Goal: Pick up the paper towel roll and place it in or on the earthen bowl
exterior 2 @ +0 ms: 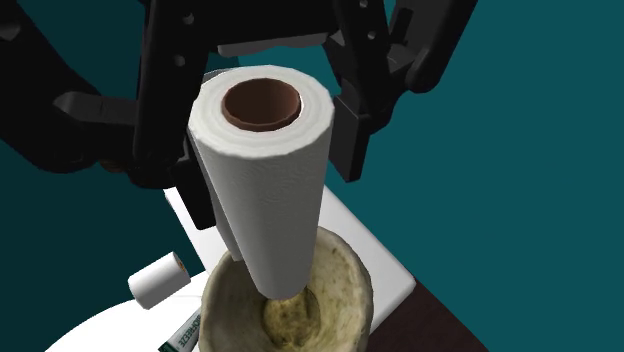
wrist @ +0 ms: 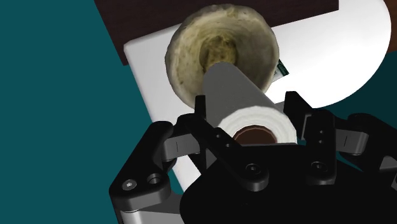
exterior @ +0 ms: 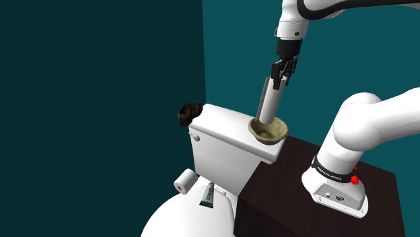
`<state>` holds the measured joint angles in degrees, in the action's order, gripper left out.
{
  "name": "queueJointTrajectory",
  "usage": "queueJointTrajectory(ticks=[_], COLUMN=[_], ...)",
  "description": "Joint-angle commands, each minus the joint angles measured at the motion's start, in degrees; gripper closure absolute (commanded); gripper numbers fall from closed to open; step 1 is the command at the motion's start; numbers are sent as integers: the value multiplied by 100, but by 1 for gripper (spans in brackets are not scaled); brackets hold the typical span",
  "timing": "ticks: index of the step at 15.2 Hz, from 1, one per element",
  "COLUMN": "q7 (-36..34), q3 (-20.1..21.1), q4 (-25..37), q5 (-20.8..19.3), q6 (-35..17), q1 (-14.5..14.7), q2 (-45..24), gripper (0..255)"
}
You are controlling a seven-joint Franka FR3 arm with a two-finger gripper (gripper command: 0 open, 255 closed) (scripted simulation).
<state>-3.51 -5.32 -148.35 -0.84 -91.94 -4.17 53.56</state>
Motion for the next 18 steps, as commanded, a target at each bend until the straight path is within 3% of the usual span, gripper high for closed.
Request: queueJointTrajectory(ticks=[1, 2, 7, 11, 18], q7=[0, 0, 0, 7, 7], q3=[0, 0, 0, 0, -1], q4=[-1, -1, -1, 850, 850], q5=[0, 0, 0, 12, 12], q6=[-1, -1, -1, 622, 622], q1=[0, 0, 0, 19, 19], q2=[0, 0, 0, -227, -227], gripper=[255, 0, 0, 0, 0])
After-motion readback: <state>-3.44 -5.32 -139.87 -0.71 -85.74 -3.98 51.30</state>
